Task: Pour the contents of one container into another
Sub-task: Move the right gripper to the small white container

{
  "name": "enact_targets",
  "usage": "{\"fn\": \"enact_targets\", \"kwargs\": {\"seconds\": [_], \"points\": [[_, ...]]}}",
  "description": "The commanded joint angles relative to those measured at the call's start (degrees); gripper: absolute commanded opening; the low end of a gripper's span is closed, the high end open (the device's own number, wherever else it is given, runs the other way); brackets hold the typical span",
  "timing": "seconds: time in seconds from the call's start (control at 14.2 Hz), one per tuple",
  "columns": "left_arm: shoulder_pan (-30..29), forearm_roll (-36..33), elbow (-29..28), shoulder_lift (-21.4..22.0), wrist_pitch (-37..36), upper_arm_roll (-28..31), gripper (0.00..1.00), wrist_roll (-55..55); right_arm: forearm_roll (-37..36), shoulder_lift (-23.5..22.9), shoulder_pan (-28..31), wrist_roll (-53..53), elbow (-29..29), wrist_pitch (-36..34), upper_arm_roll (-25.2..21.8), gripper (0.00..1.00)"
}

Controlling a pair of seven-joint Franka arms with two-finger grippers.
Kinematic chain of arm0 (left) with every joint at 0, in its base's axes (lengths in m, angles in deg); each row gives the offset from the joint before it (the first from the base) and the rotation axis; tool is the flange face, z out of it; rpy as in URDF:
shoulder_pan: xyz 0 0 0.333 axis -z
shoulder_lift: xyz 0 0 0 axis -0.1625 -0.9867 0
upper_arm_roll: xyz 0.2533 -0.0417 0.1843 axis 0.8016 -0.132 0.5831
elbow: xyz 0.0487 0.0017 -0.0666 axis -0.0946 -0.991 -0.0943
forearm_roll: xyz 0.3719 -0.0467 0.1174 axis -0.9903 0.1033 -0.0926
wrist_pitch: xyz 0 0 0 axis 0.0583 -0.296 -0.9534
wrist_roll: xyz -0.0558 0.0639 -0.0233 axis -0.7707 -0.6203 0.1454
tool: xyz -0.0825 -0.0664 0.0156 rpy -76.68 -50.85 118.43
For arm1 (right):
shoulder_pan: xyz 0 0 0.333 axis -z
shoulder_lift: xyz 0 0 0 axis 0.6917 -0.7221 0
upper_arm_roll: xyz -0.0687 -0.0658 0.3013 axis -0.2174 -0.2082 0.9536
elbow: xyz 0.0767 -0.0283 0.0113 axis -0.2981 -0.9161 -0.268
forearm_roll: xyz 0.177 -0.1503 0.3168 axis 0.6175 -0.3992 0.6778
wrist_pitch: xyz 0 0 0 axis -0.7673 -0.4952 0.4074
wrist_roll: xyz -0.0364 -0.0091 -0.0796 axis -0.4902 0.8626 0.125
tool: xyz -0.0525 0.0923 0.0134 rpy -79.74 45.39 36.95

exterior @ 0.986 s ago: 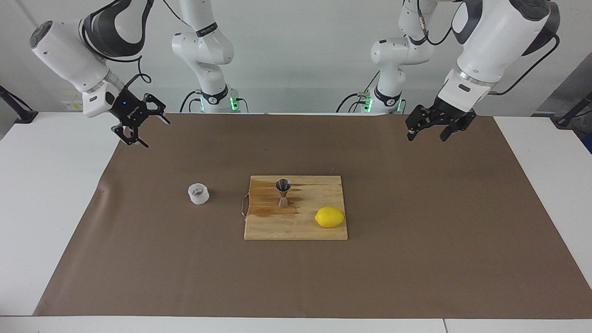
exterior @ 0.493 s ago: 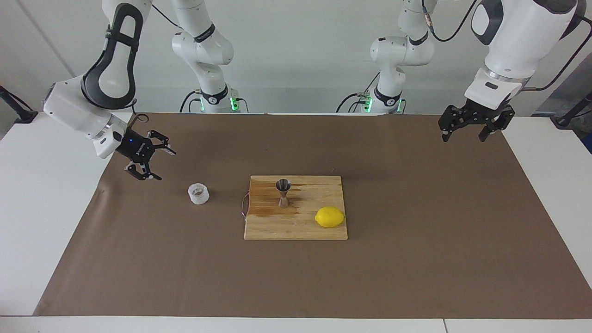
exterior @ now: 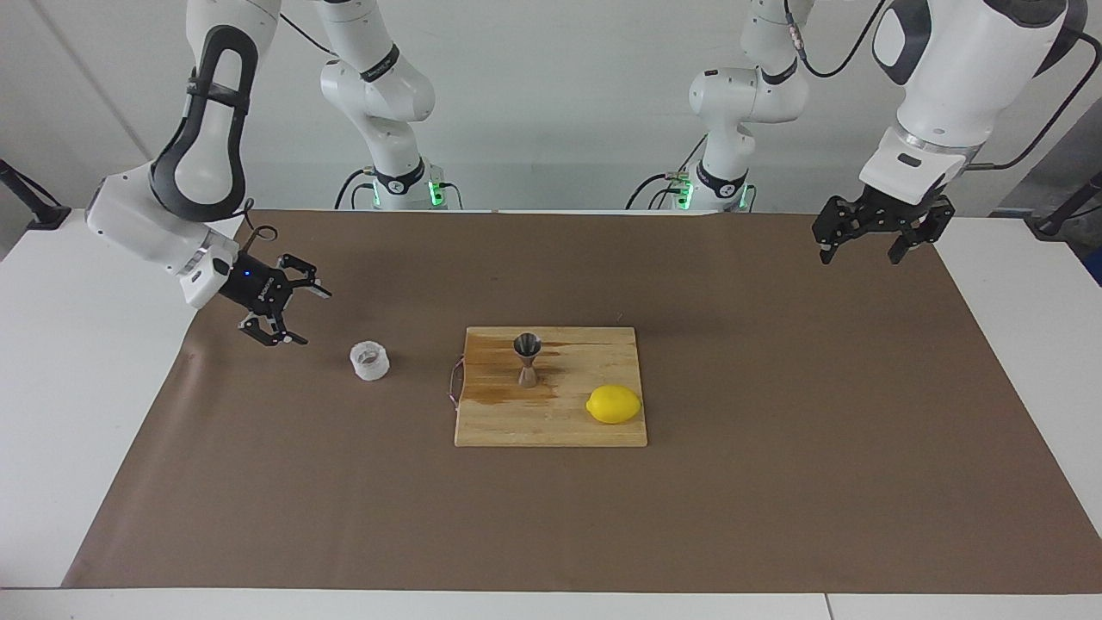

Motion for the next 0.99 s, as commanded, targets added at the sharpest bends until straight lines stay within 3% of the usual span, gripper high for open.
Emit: {"fn": "enact_targets", "kwargs": {"seconds": [0.0,0.07,0.42,0.92], "points": [[-3.10,1.10,-2.83,2.02,1.57,-2.03,1.00,0.45,8.55,-7.22,0.85,-10.80,0.66,2.49,0.46,1.00],[-5.38,1.10,-3.01,2.02,1.48,-4.30,1.00,0.63,11.73,-9.95,0.42,-13.72,1.27,4.25,0.46,1.00],[-6.37,1.10,-2.84,2.20,1.56,-5.46,1.00,0.10,16.14,-11.91,-1.08,-14.27,1.63,5.15,0.72,1.00],[-6.54,1.10,-2.92,2.29,0.51,-5.37,1.00,0.19,18.52,-11.65,-4.42,-16.20,-0.48,5.14,0.99,1.00]]}}
